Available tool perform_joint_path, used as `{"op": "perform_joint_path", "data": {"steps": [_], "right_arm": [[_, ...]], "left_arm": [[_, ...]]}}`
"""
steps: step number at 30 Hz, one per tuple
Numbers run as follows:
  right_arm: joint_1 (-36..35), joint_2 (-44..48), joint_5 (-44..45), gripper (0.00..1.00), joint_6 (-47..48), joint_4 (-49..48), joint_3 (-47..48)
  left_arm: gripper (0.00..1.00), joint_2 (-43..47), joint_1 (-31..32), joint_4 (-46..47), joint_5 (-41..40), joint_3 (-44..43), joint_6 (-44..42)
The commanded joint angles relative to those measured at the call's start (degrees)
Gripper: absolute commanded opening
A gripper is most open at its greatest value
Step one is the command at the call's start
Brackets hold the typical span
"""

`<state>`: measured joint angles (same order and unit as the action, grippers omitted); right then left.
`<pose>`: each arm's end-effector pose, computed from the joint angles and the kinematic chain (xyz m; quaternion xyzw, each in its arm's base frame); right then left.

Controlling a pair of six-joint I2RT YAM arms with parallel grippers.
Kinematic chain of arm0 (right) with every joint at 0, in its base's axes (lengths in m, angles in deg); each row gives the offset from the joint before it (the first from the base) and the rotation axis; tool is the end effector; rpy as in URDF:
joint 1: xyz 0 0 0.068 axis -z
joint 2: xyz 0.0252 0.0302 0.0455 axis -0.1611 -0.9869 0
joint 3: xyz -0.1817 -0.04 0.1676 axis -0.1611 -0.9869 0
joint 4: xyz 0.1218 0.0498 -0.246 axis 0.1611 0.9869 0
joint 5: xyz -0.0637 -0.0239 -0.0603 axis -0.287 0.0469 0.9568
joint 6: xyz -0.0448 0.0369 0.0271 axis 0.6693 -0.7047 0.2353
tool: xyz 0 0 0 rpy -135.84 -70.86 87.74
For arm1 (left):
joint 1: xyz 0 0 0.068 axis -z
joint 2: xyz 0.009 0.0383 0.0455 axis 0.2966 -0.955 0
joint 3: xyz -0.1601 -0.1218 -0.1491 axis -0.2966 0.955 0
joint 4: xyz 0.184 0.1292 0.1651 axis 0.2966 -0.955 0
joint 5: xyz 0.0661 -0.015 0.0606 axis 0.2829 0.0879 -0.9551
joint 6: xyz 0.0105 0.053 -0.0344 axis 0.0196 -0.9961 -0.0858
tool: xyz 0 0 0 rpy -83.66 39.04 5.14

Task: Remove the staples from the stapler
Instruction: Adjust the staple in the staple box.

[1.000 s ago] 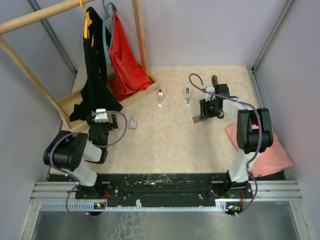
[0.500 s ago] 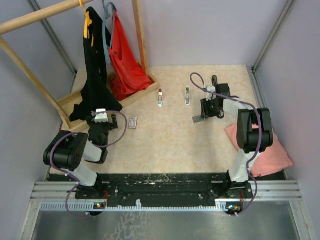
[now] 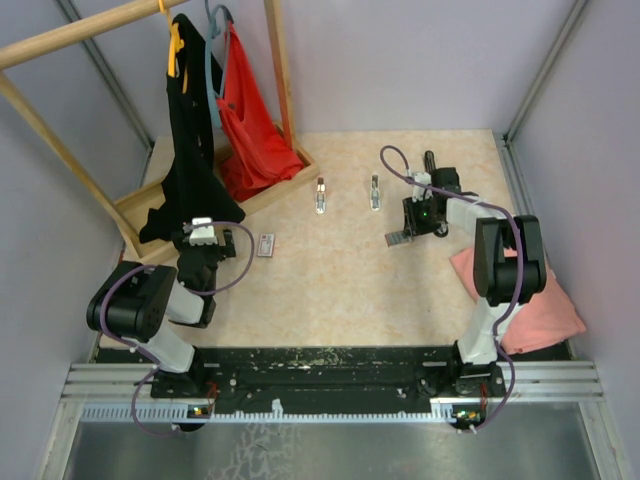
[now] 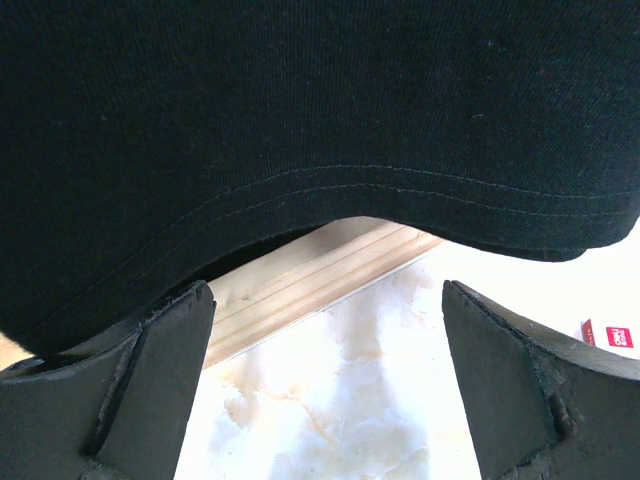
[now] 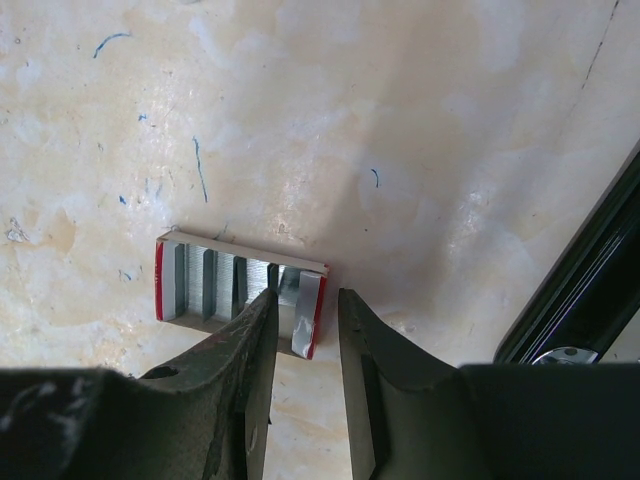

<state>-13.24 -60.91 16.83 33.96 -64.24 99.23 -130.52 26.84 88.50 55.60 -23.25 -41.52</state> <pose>0.3804 0.0428 0.1174 -0.1599 0.9411 0.1470 0.2592 0.2439 -0.0261 0.0974 -0.0016 0.7161 0.0954 0.6915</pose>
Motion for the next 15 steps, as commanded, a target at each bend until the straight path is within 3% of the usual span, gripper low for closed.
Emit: {"op": "perform_joint_path", "data": {"steps": [1, 9, 15], "right_arm": [[0.4, -0.4, -0.2, 0.31, -0.3, -1.7, 2.6], [0.3, 2.1, -0.8, 0.35, -0.2, -1.3, 2.9], [0.4, 5.6, -1.2, 0.49, 2.5, -0.3, 3.5]], "left_arm": [[1.00, -0.1, -0.4, 1.3, 0.1, -0.8, 0.9], [1.00, -0.1, -0.4, 1.3, 0.1, -0.8, 1.0], [1.00, -0.1, -0.4, 1.3, 0.1, -0.9, 1.0]]}}
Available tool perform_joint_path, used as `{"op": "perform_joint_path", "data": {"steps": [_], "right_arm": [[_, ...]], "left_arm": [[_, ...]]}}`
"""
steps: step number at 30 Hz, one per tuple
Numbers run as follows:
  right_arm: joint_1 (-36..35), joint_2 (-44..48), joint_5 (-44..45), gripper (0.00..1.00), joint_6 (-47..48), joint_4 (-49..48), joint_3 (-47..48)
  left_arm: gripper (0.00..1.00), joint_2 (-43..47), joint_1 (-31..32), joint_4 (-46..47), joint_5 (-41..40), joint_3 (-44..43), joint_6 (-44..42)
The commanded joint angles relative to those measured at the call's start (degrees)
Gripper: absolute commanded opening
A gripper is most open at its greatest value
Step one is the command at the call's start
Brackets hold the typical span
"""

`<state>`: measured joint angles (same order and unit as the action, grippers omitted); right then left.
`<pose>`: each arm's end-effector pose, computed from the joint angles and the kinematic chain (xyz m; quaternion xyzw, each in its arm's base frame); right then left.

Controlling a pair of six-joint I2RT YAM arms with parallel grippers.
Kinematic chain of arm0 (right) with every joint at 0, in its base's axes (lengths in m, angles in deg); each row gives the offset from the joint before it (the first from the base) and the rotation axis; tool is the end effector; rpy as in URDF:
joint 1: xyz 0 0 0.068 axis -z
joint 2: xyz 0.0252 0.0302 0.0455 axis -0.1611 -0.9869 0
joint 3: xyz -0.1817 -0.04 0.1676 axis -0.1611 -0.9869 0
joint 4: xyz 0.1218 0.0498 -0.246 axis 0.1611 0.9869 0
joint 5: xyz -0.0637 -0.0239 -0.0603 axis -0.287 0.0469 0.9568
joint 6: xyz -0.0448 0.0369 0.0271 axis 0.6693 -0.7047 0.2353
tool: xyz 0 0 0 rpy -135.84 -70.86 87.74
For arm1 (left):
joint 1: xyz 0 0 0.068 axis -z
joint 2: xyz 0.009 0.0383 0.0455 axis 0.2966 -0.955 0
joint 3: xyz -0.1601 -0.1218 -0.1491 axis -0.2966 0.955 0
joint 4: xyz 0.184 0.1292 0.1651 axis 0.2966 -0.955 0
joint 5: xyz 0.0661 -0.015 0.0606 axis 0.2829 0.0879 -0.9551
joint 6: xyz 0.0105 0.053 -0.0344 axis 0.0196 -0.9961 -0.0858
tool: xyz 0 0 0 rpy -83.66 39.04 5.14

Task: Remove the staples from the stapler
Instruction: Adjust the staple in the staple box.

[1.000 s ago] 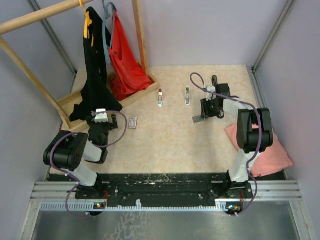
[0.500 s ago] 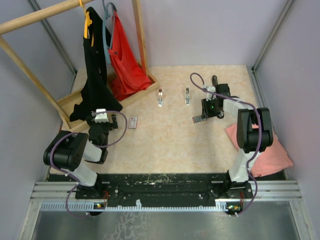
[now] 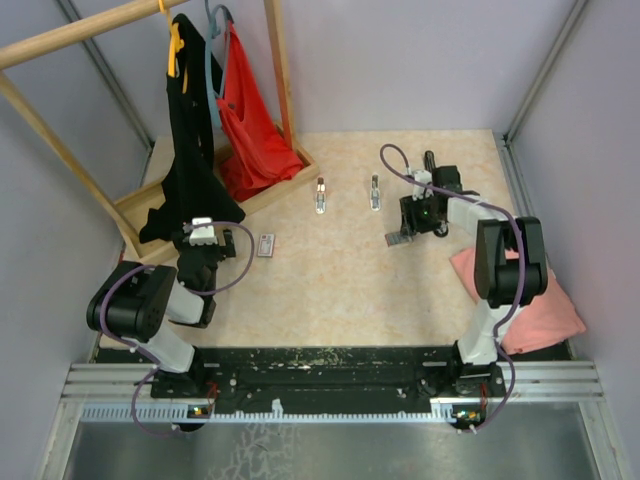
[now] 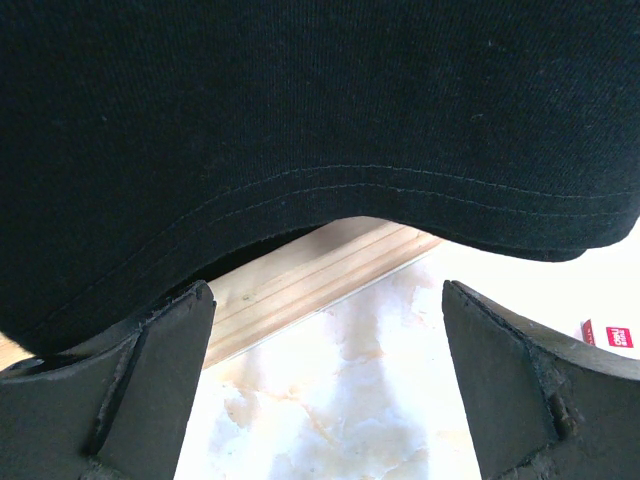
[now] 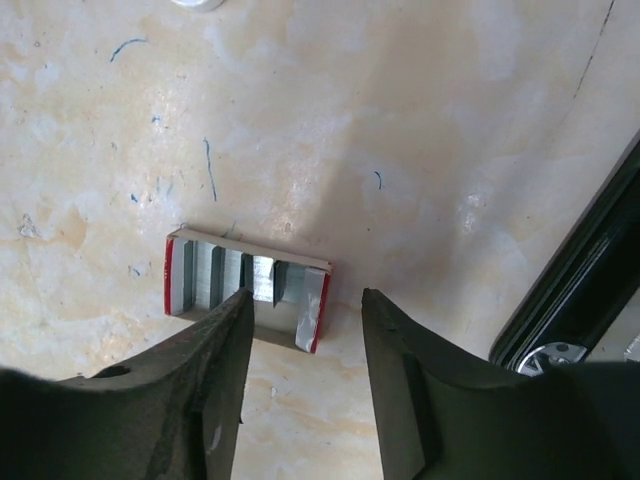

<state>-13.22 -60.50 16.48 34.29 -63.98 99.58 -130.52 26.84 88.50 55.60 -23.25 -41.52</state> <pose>0.3812 0.0430 0.1217 -0.1638 0.9389 0.1487 0.2638 0.2439 -0.0261 0.0974 -0.0016 0.7161 0.0954 0.6915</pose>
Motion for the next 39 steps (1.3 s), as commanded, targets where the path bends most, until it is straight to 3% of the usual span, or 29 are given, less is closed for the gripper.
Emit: {"op": "perform_joint_path", "data": {"steps": [1, 9, 17, 22, 27, 34, 39], "right_arm": [[0.3, 5.6, -1.0, 0.51, 2.7, -0.3, 3.4], [0.3, 9.1, -3.4, 0.66, 7.0, 0.5, 4.3], [0.3, 12.7, -3.7, 0.89, 8.9, -2.1, 3.2], [0.3, 14.5, -2.1, 0.91, 9.8, -7.4, 0.2], [0.3, 14.4, 6.7, 0.92, 7.2, -15.8, -2.4], [0.3, 10.5, 14.3, 0.93, 4.8, -16.4, -0.3], [0.3, 7.6, 14.7, 0.93, 4.6, -15.2, 1.2]], "left_arm": [[1.00, -0.1, -0.4, 1.2, 0.1, -0.8, 1.0], [1.00, -0.1, -0.4, 1.2, 0.1, -0.8, 1.0], [1.00, 0.0, -0.5, -0.1, 0.1, -1.3, 1.4], [1.00, -0.1, -0.5, 0.2, 0.3, -1.3, 1.3], [1.00, 0.0, -0.5, 0.2, 0.3, -1.3, 1.2], [1.00, 0.0, -0.6, 0.5, 0.5, -1.1, 1.3], [1.00, 2.9, -0.6, 5.7, 11.7, 3.3, -2.9]]}}
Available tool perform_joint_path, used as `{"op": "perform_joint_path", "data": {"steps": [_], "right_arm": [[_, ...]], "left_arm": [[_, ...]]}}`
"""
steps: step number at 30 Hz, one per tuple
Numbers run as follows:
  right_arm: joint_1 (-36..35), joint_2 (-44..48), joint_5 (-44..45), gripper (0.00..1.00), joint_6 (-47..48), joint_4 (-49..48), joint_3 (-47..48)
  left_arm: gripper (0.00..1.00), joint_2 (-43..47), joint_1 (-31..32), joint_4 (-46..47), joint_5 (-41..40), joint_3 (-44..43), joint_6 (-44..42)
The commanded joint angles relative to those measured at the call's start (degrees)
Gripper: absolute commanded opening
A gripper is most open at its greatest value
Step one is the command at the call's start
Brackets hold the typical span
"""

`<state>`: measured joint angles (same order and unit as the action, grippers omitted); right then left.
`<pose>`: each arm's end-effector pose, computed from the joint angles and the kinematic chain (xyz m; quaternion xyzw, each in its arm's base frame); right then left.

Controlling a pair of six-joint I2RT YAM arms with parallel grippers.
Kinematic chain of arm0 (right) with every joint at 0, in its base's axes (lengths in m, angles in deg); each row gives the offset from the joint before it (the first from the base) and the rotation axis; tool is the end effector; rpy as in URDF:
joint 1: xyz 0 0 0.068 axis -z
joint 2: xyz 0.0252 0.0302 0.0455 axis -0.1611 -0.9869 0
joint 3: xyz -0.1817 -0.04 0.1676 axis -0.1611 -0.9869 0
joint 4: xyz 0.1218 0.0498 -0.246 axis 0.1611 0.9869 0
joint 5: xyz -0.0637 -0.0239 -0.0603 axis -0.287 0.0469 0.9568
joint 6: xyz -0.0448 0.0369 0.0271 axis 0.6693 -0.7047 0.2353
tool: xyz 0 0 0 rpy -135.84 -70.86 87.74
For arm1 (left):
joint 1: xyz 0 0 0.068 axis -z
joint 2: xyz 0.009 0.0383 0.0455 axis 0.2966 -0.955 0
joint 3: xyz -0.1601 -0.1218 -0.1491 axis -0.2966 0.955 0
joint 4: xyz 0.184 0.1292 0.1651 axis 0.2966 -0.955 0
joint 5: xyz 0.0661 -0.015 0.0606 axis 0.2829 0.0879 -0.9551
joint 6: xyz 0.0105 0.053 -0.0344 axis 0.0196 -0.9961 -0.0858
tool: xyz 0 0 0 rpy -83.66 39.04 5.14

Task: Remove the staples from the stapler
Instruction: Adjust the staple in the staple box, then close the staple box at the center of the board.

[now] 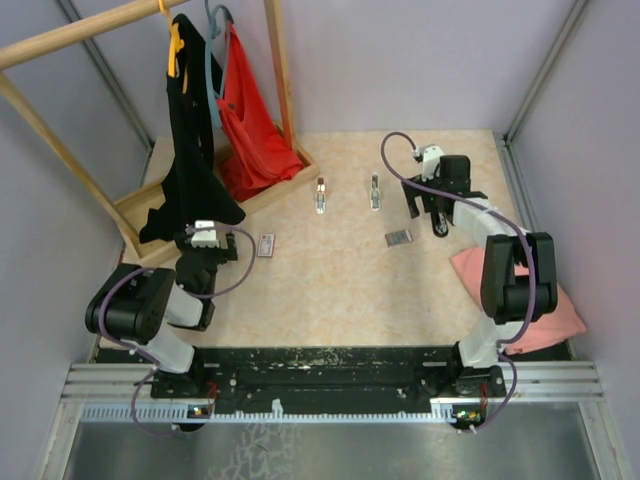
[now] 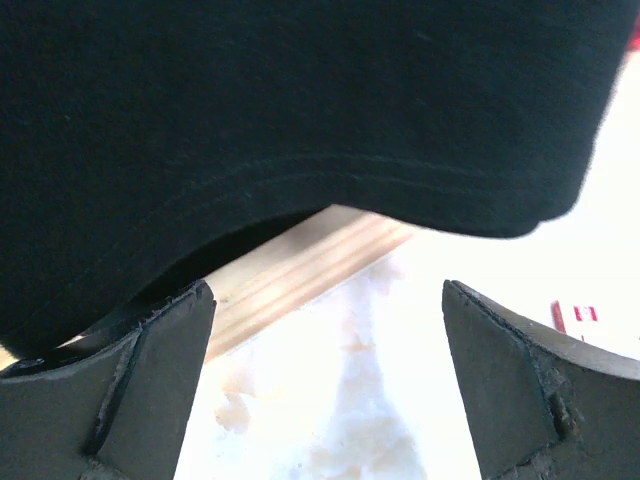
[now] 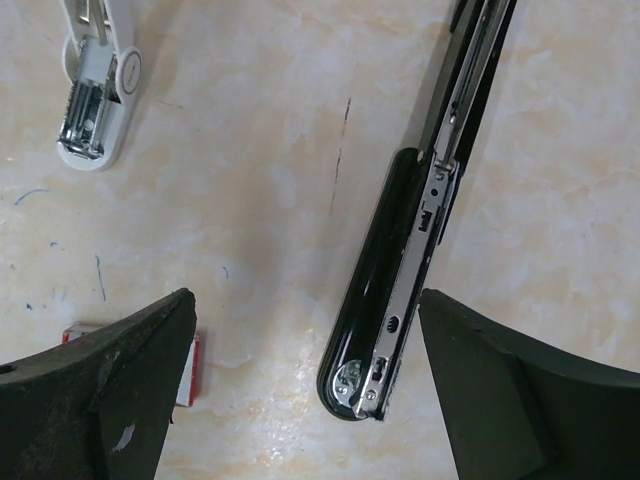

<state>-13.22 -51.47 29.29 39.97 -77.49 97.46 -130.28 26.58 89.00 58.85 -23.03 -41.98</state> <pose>0.3919 0.0329 0.1843 -0.1829 0.8850 0.0070 0.4281 0.2434 -0.0276 0.0986 0.0186 0.7129 0.0792 0.6965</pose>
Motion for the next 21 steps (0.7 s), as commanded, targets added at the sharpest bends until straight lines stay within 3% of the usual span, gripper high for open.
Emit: {"op": "perform_joint_path", "data": {"steps": [1, 8, 10, 16, 21], "right_arm": [[0.3, -1.4, 0.9, 0.93, -0.7, -1.4, 3.4], [0.3, -0.8, -12.5, 0.92, 5.5, 3.3, 4.2], [0.3, -0.1, -14.6, 0.92, 7.1, 3.6, 3.7], [0.3, 3.3, -17.6, 0.90, 9.1, 4.2, 2.4], [0.3, 5.3, -17.5, 0.90, 9.2, 5.0, 1.6]], "left_arm": [[1.00, 4.2, -0.3, 3.9, 9.9, 3.2, -2.8], [1.00, 22.3, -0.3, -21.0, 26.6, -2.2, -9.1], [1.00, 23.8, -0.3, -28.7, 31.5, -5.7, -11.9], [1.00, 17.8, 0.0, -62.9, 39.5, -24.5, -17.2], [1.00, 12.9, 0.7, -72.0, 43.6, -29.8, -16.5]]}}
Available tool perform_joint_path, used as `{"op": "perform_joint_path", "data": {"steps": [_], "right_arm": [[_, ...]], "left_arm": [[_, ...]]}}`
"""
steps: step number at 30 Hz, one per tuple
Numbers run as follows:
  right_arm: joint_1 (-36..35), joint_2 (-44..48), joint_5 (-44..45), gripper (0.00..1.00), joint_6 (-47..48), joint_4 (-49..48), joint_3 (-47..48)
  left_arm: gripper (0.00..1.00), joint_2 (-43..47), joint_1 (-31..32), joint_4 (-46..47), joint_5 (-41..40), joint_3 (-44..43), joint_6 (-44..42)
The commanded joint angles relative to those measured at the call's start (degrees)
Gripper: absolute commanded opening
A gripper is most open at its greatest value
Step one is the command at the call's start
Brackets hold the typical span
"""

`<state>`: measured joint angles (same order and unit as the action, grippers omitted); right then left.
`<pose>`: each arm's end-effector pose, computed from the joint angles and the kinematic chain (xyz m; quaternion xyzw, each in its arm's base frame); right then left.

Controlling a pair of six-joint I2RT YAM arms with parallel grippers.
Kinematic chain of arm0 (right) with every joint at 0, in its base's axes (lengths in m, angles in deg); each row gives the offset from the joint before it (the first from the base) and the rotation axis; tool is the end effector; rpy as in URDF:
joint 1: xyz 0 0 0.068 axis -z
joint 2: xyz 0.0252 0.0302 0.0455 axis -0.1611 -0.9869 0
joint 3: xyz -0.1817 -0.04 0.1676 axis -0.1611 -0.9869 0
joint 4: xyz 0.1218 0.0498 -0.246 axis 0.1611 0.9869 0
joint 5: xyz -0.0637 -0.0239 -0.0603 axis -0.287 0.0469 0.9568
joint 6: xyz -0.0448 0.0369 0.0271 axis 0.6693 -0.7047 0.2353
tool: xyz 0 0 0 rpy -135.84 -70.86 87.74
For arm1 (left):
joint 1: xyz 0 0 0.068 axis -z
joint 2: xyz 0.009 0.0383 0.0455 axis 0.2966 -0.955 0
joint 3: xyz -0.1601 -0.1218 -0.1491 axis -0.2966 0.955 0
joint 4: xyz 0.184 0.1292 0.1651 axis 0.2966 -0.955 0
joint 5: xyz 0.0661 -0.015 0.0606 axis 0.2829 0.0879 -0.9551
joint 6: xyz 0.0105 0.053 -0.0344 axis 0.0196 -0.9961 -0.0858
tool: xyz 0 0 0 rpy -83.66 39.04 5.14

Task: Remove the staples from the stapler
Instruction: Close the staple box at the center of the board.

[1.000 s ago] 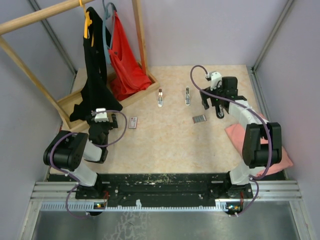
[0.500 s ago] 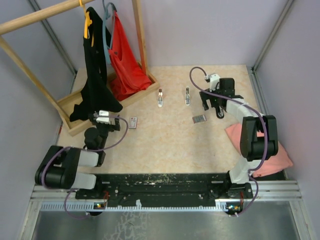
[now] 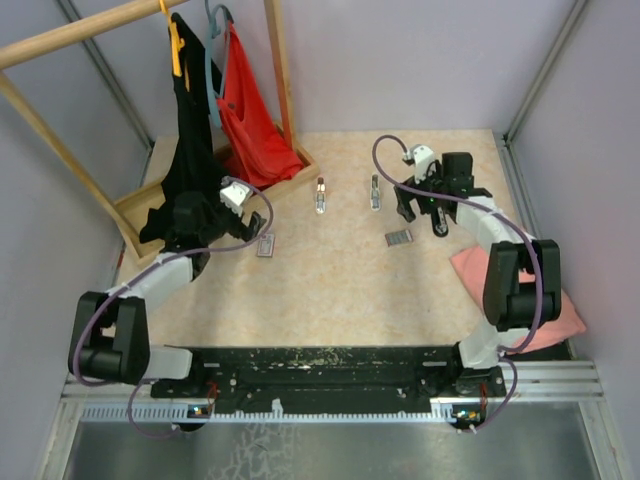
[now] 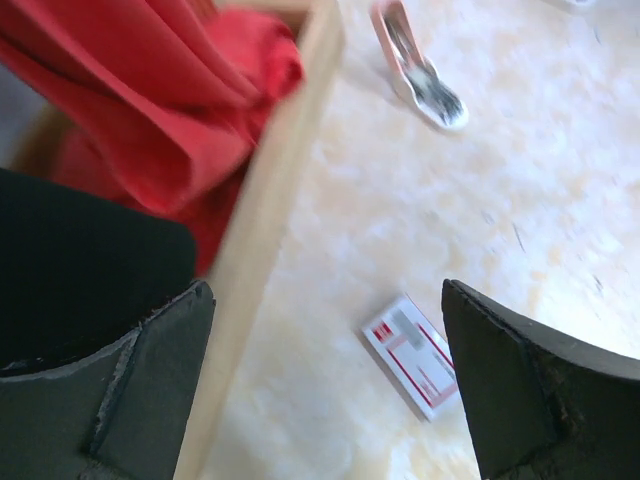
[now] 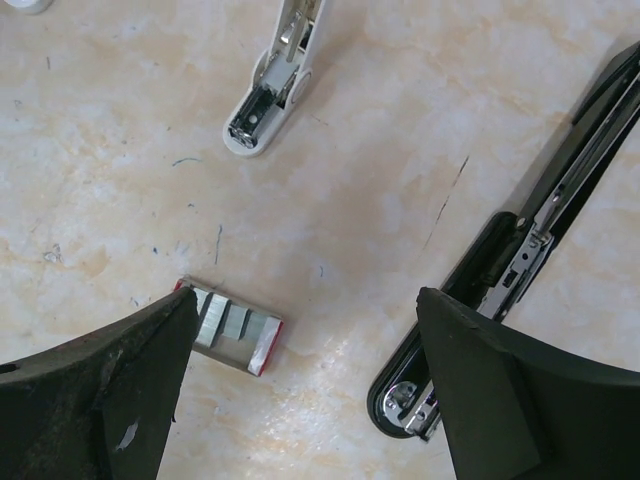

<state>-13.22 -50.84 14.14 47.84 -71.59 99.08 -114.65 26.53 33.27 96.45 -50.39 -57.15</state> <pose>0.3842 0.0451 0.1910 -0.2915 0.8562 0.1031 0.4139 0.3137 -0.0712 0.1980 0.3332 0.7058 -0.0860 0.6192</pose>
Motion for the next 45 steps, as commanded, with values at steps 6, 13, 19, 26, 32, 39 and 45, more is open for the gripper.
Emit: {"op": "perform_joint_path", "data": {"steps": [6, 13, 19, 26, 32, 39, 45], "right_arm": [[0.3, 6.7, -2.4, 0.90, 0.2, -0.2, -0.6], [0.3, 8.3, -2.7, 0.89, 0.0, 0.5, -1.7], [0.3, 10.2, -3.1, 0.89, 0.4, 1.3, -3.4], [0.3, 11.4, -4.3, 0.90, 0.2, 0.9, -5.0], [0.3, 12.0, -4.3, 0.90, 0.4, 0.3, -5.7], [0.3, 12.8, -4.4, 0.90, 0.8, 0.0, -6.2], [0.2, 13.2, -6.3, 0.91, 3.2, 2.1, -5.7]], "left_arm": [[1.00, -5.3, 3.1, -22.0, -1.6, -6.4, 1.0], [1.00, -7.1, 4.1, -29.3, -0.3, -10.8, 2.8], [1.00, -9.4, 5.6, -35.3, -4.5, -12.6, 5.4], [1.00, -11.1, 5.6, -39.4, -6.9, -13.8, 8.8], [1.00, -14.8, 5.7, -42.7, -2.8, -15.3, 10.3], [1.00, -16.2, 7.0, -43.1, -1.6, -14.8, 10.2], [1.00, -16.4, 9.9, -43.2, 0.6, -14.8, 9.6]]}}
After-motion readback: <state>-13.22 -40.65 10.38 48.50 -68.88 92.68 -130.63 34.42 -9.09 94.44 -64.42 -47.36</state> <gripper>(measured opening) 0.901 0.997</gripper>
